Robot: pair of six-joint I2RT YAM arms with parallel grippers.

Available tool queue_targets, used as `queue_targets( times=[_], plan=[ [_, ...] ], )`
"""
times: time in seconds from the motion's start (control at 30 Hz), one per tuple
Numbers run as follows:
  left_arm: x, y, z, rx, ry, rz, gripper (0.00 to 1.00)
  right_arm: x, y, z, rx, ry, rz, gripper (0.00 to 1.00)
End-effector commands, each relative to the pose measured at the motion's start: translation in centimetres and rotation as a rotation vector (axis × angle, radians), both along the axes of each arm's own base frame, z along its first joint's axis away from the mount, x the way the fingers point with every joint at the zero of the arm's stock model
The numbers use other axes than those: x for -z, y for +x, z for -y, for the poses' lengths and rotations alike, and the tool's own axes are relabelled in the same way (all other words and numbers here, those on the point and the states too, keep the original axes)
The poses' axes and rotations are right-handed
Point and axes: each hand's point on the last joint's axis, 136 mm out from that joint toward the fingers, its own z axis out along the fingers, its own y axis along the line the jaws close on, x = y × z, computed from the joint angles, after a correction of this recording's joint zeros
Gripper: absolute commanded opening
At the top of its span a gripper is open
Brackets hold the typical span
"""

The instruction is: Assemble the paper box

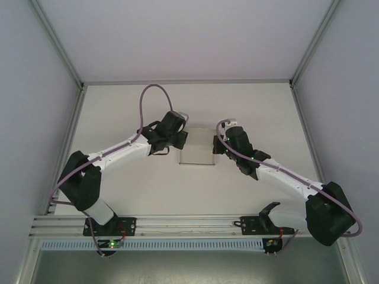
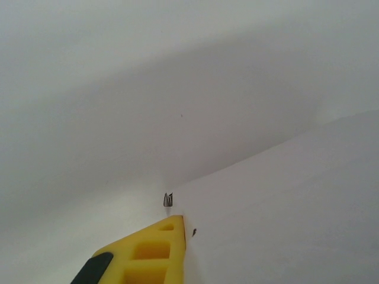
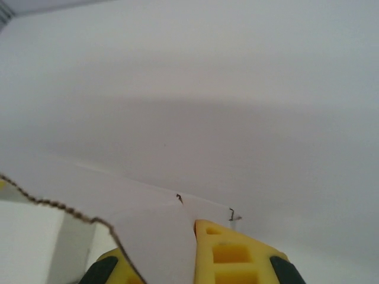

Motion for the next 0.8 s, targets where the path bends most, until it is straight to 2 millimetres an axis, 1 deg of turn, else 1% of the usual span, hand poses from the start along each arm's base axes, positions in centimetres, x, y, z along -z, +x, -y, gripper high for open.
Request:
queue_targets(
  times=[0.0,0.1,0.2,0.27,0.33,0.4,0.5,0.63,0.77],
  plan=[
    [-3.1,2.1,1.1,-0.168,-0.224,0.098,0.0,-2.7,0.9,-1.1,0.088,0.208,0.074,0.02],
    [-3.4,2.3,1.5,-0.21,-0.311,0.128,0.0,-3.1,0.7,-1.5,0.093,0.219,0.103,0.03],
    [-3.6,2.3,1.6,-0.247,-0.374,0.139,0.0,-2.2,0.7,-1.6,0.112,0.2,0.093,0.03],
    [-4.0,2.1,2.1,-0.229,-0.388,0.163,0.0,-1.6,0.7,-2.1,0.088,0.201,0.097,0.04],
    [-3.9,2.1,2.2,-0.227,-0.378,0.175,0.0,-1.2,0.7,-2.5,0.069,0.211,0.101,0.04],
    [-3.6,1.8,2.3,-0.209,-0.342,0.166,0.0,-0.6,0.7,-2.7,0.047,0.183,0.097,0.05],
    [-2.7,1.3,2.2,-0.182,-0.288,0.156,0.0,0.4,0.5,-2.5,0.034,0.129,0.087,0.06],
    [-1.3,0.4,1.6,-0.174,-0.235,0.152,0.02,2.2,-0.1,-1.6,0.04,0.074,0.069,0.08],
    [-0.1,-0.8,1.7,-0.133,-0.217,0.159,0.03,3.7,-0.8,-0.5,0.05,0.016,0.058,0.09]
  ],
)
